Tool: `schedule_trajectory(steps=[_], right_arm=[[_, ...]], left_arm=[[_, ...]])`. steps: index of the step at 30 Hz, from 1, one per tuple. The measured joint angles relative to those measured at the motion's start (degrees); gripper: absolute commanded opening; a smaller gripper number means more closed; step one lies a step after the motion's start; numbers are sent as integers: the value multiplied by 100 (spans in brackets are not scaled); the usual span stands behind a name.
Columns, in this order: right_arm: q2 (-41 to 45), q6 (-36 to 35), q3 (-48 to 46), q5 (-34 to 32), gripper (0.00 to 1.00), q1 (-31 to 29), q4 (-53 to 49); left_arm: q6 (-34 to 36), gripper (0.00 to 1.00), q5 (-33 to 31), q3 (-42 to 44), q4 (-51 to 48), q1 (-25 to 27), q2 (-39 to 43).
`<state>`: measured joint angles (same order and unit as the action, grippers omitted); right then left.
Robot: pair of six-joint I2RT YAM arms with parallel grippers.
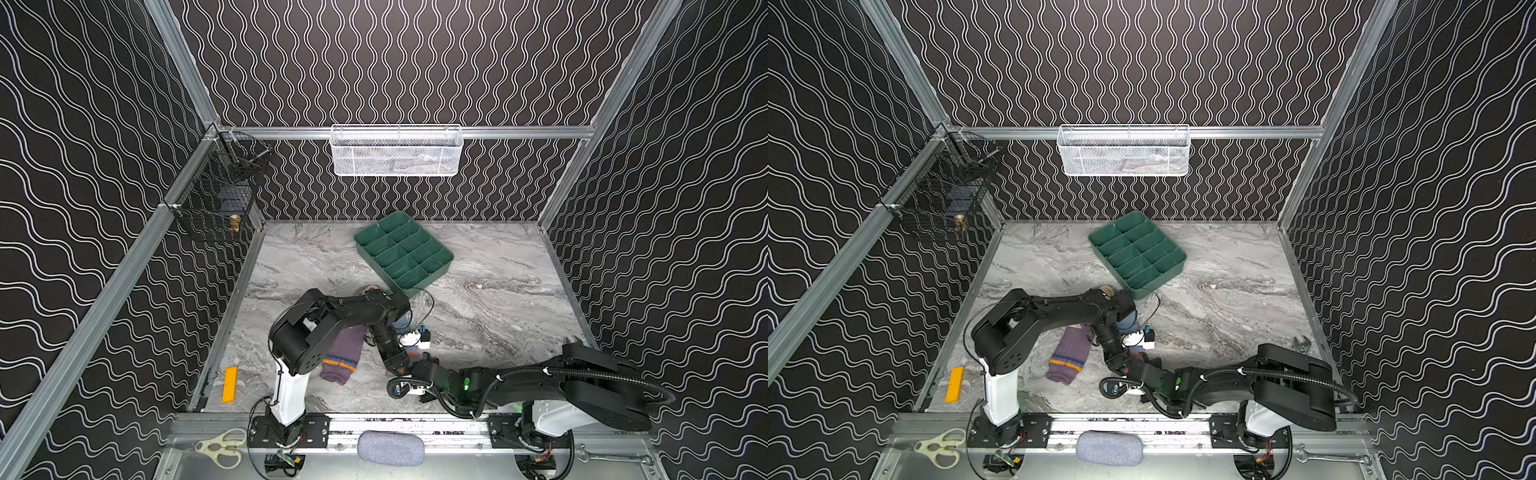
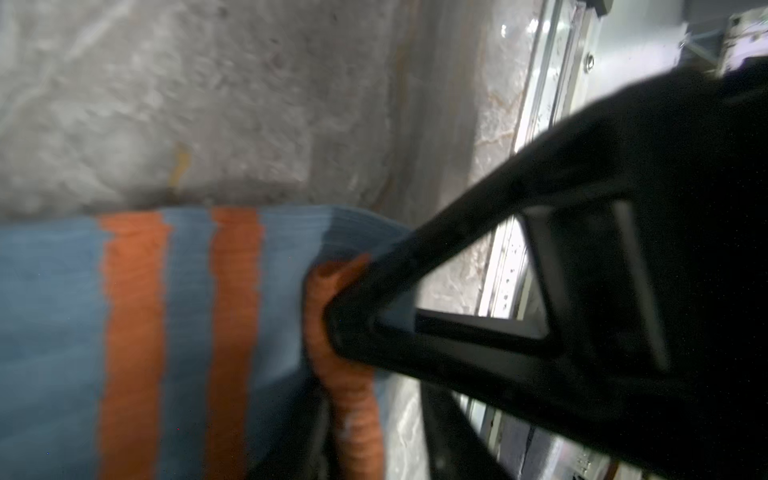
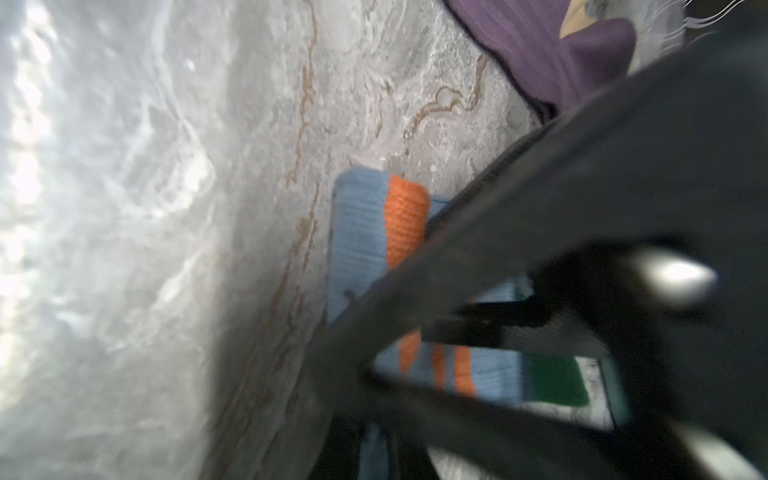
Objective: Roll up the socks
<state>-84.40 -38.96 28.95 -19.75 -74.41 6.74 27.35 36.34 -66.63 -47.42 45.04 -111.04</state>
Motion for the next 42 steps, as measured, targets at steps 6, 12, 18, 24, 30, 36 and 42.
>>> schedule_trajectory(steps=[6,12,18,24,30,36,42], right_arm=[[184,566,299,446,0,-7,-973],[321,938,505,990,0,85,-1692],[254,1126,852,1947,0,577,-2321],[-293,1152,1427,2857,0,1154,-2800],[-876,1082,1908,3768,0,1731,-3108],[-1475,892,2264,4452,0,2103,-3228],[-1746,776,2343,5040,0,2371,-3261]], left_arm=[[-44,60,-1176,254,197,-20,846],[-354,60,-2597,629,540,-177,2437],[-496,66,-3932,1303,1215,-249,5106],[175,71,-3508,1327,1119,-260,7051],[1113,72,-2649,804,-55,-254,6701],[1635,74,-3091,1283,-308,599,6216],[1641,72,-4264,2059,387,2282,5248]])
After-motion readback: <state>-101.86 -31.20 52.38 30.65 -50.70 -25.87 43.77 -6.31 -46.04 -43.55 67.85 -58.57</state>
